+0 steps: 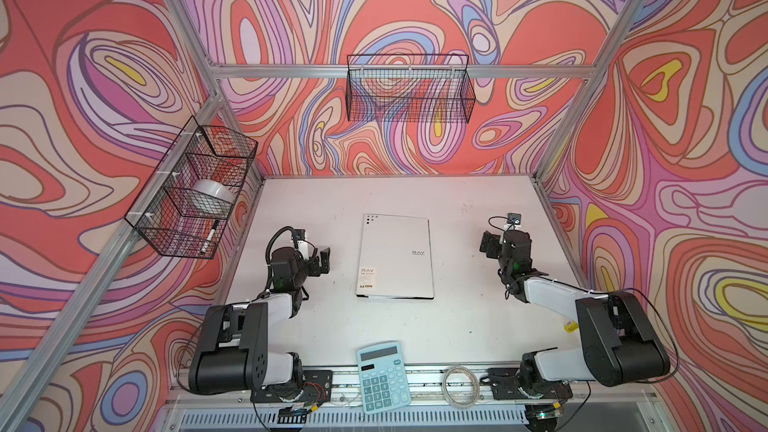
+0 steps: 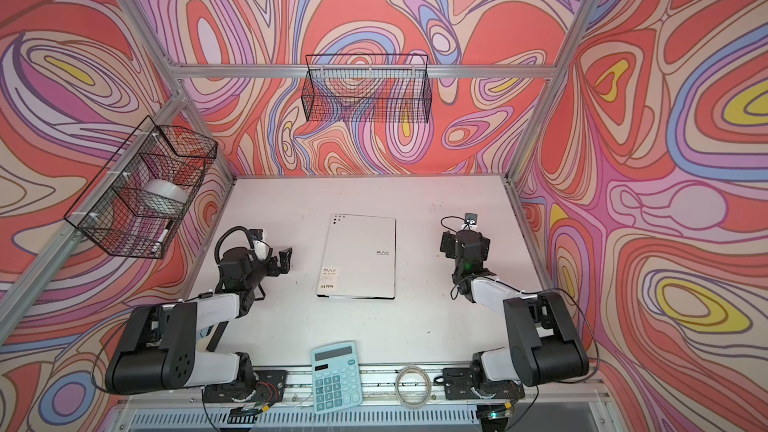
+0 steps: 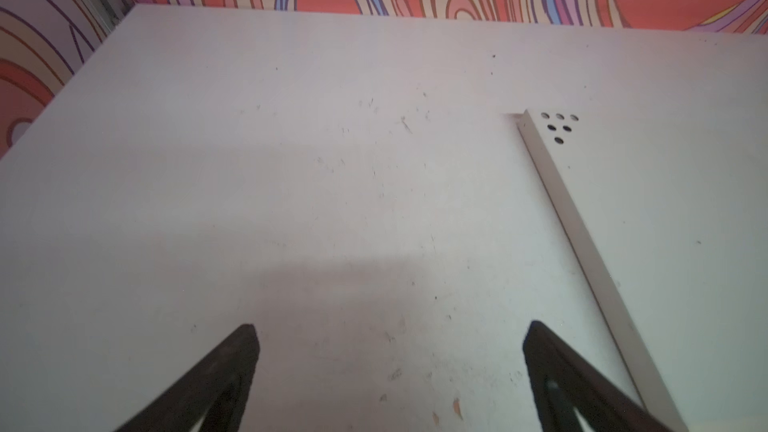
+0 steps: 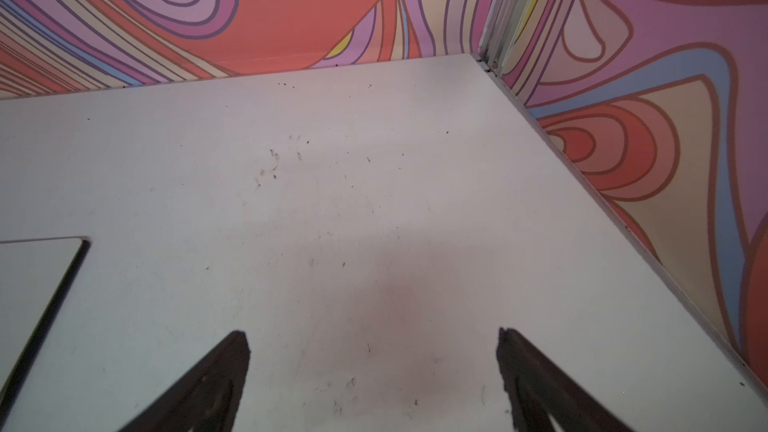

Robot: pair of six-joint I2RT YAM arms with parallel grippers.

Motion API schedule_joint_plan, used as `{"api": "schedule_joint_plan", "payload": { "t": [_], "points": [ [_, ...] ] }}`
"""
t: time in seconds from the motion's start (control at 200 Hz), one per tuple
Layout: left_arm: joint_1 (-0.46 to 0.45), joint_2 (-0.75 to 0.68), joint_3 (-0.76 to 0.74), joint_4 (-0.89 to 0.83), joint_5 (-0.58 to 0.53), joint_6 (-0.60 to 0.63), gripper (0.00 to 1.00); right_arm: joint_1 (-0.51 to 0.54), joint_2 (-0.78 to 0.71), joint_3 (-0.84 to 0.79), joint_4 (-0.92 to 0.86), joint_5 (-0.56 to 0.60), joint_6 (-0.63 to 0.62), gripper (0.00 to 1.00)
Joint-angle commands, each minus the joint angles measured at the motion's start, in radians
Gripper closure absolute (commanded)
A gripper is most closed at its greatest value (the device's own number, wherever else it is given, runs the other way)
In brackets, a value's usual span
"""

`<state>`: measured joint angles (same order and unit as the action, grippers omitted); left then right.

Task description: Put the files into the folder

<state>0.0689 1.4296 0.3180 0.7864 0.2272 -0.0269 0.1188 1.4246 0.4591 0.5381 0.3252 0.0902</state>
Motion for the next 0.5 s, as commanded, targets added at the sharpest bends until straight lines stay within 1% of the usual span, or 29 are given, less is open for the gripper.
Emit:
{"api": "schedule_joint_plan", "payload": {
  "t": [0.0, 0.03, 0.1, 0.155, 0.185, 0.21, 0.27, 0.311, 0.336, 0.361, 0.406, 0.451, 0.491],
  "points": [
    [0.009, 0.117, -0.054, 0.337, 0.005, -0.008, 0.0, -0.031, 0.061, -0.057, 0.267, 0.004, -0.058, 0.02],
    [0.009, 0.128, -0.057, 0.352, 0.008, -0.012, 0.0, -0.039, 0.079, -0.053, 0.286, 0.001, -0.064, 0.01],
    [0.009, 0.077, -0.038, 0.227, -0.004, -0.001, 0.0, -0.057, 0.106, -0.054, 0.354, -0.03, -0.052, 0.02],
    [0.009, 0.108, -0.038, 0.289, -0.009, -0.011, 0.0, -0.074, 0.141, -0.047, 0.402, -0.066, -0.042, 0.01],
    [0.011, 0.122, -0.038, 0.304, -0.008, -0.018, 0.0, -0.079, 0.163, -0.029, 0.381, -0.077, -0.035, 0.01],
    [0.011, 0.11, -0.032, 0.267, -0.009, -0.016, 0.0, -0.086, 0.185, -0.019, 0.375, -0.094, -0.034, 0.01],
    [0.011, 0.092, 0.011, 0.166, -0.016, -0.012, 0.0, -0.096, 0.257, -0.02, 0.448, -0.116, -0.031, 0.01],
    [0.011, 0.107, 0.028, 0.151, -0.029, -0.02, 0.0, -0.097, 0.302, -0.021, 0.499, -0.116, -0.033, 0.02],
    [0.009, 0.114, 0.029, 0.163, -0.03, -0.019, 0.0, -0.098, 0.3, -0.011, 0.46, -0.112, -0.025, 0.01],
    [0.008, 0.112, 0.031, 0.158, -0.031, -0.017, 0.0, -0.105, 0.284, -0.001, 0.41, -0.139, -0.021, 0.01],
    [0.006, 0.103, 0.039, 0.124, -0.034, -0.012, 0.0, -0.11, 0.299, -0.008, 0.465, -0.145, -0.027, 0.02],
    [0.001, 0.109, 0.038, 0.133, -0.04, -0.012, 0.0, -0.11, 0.291, -0.003, 0.432, -0.147, -0.023, 0.01],
    [0.0, 0.11, 0.038, 0.139, -0.043, -0.011, 0.0, -0.11, 0.298, -0.006, 0.457, -0.143, -0.027, 0.01]
  ]
}}
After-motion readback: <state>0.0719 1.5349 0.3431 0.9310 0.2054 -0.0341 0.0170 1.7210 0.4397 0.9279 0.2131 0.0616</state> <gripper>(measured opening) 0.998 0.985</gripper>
